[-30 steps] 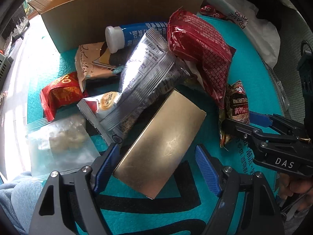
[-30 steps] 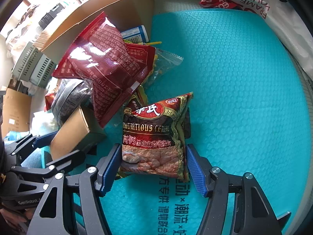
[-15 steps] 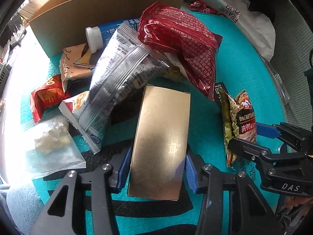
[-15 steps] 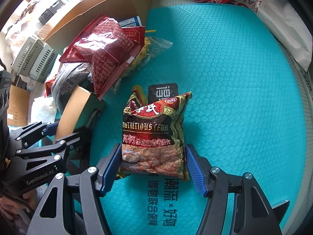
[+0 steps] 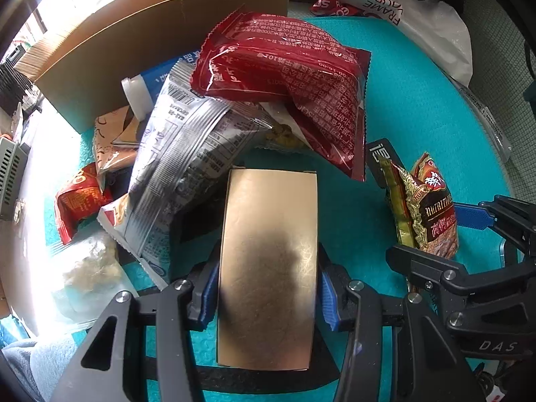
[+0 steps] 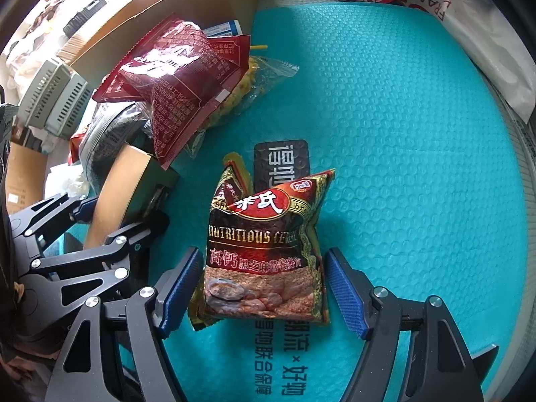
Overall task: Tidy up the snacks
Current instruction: 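Lift the cereal bag and gold box and carry both toward the cardboard box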
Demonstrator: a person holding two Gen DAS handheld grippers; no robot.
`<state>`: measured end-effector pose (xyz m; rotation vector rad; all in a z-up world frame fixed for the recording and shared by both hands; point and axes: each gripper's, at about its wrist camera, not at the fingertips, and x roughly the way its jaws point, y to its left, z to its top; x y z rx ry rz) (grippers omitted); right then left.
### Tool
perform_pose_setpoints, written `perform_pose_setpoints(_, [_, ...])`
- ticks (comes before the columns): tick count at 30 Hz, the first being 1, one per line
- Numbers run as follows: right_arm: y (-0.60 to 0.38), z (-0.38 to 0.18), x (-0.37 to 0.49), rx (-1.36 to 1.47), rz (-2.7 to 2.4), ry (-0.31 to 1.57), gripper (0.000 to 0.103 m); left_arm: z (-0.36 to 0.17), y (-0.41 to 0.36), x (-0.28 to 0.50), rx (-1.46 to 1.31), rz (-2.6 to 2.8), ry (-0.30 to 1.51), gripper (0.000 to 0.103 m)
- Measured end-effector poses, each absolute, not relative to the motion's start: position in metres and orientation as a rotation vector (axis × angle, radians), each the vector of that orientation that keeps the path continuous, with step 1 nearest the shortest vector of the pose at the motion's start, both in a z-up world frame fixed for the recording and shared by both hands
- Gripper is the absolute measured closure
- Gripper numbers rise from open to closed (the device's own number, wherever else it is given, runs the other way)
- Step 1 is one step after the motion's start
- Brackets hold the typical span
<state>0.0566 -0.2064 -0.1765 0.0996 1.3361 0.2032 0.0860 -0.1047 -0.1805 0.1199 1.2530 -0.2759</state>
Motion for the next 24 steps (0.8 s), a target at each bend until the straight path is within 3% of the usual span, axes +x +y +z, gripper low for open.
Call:
perform_pose_setpoints(2, [-0.202, -0.176, 0.057, 0.086, 0.193, 1.335, 0.031, -0.178, -0.098, 0.084, 0.098, -0.269, 1.245, 0.059])
perform_pose_setpoints(6, [-0.197, -0.171, 0.054, 0.070, 0.167, 1.327, 0.049, -0.176, -0.090, 0.081, 0.070, -0.268, 1.247, 0.060])
perform_pose_setpoints(9, [-0.200, -0.170, 0.052, 0.124, 0.173, 1.321, 0.054, -0.173, -0.082, 0.073, 0.037, -0.283, 1.254, 0.060])
perform_pose_setpoints(24, [-0.190, -0.135, 0.018, 0.176, 0.276, 1.279, 0.058, -0.114, -0.047, 0.025, -0.055, -0.284, 1.161, 0.060])
